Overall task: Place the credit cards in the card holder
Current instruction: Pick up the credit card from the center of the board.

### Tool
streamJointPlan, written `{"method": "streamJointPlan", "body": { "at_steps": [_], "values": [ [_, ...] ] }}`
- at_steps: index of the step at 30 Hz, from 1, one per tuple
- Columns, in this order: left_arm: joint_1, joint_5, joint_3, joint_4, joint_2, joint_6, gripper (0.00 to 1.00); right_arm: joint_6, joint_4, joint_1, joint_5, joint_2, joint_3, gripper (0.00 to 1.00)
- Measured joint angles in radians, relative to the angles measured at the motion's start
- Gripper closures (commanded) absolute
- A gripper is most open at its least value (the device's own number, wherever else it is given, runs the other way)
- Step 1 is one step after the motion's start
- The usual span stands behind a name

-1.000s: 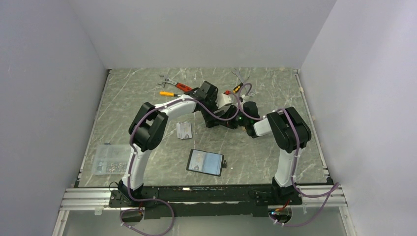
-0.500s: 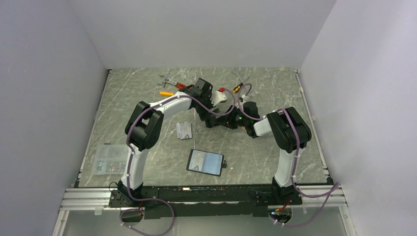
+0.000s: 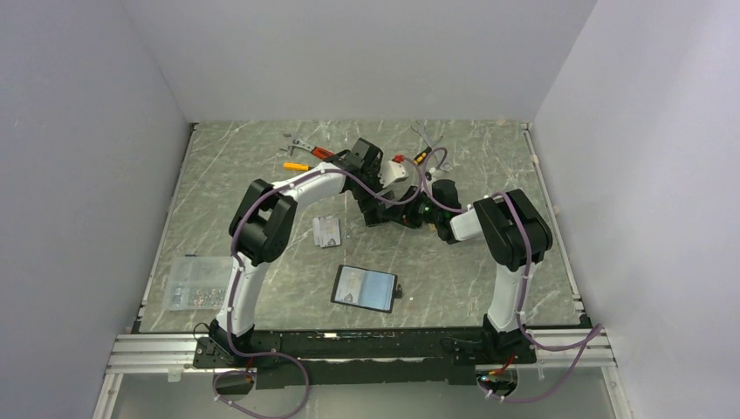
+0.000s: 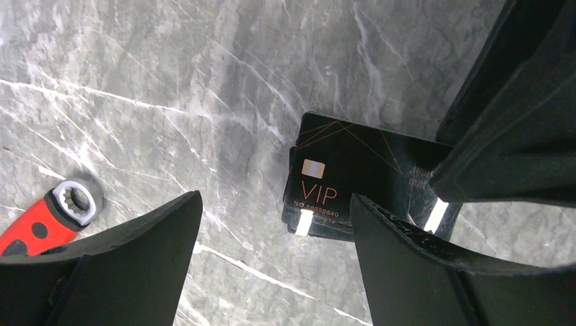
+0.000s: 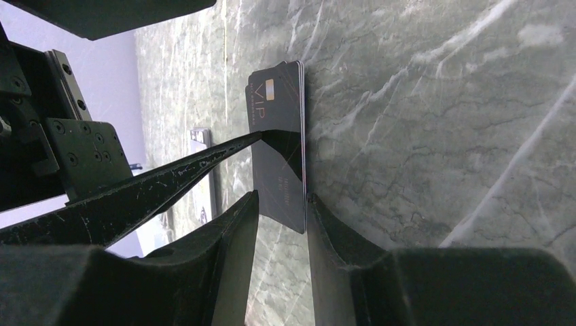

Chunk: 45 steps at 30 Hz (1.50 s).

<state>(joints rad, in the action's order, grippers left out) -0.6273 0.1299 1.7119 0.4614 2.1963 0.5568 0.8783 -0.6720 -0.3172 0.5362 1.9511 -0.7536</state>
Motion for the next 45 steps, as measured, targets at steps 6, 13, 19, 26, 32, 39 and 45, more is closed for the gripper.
{"method": "streamJointPlan", "body": {
  "at_steps": [6, 13, 19, 26, 32, 39, 45],
  "values": [
    [-0.006, -0.004, 0.048, -0.001, 0.033, 0.0, 0.14, 0.012, -0.014, 0.003, 0.0, 0.007, 0.0, 0.66],
    [-0.016, -0.003, 0.063, -0.002, 0.042, -0.005, 0.14, 0.048, -0.064, 0.01, -0.002, 0.038, 0.0, 0.72],
    [-0.005, 0.047, 0.061, 0.02, 0.037, -0.029, 0.09, 0.068, -0.093, 0.011, -0.01, 0.053, 0.002, 0.74],
    [0.056, 0.108, 0.051, 0.074, -0.023, -0.054, 0.06, 0.068, -0.094, 0.011, -0.014, 0.053, 0.003, 0.71],
    [0.081, 0.084, 0.042, 0.052, -0.057, -0.043, 0.07, 0.069, -0.098, 0.01, -0.014, 0.052, 0.003, 0.68],
    [0.039, 0.027, 0.008, 0.023, -0.025, -0.001, 0.08, 0.069, -0.1, 0.01, -0.014, 0.052, 0.003, 0.68],
    [0.013, -0.032, -0.01, 0.003, -0.008, 0.028, 0.09, 0.069, -0.101, 0.01, -0.015, 0.052, 0.003, 0.68]
  ]
}}
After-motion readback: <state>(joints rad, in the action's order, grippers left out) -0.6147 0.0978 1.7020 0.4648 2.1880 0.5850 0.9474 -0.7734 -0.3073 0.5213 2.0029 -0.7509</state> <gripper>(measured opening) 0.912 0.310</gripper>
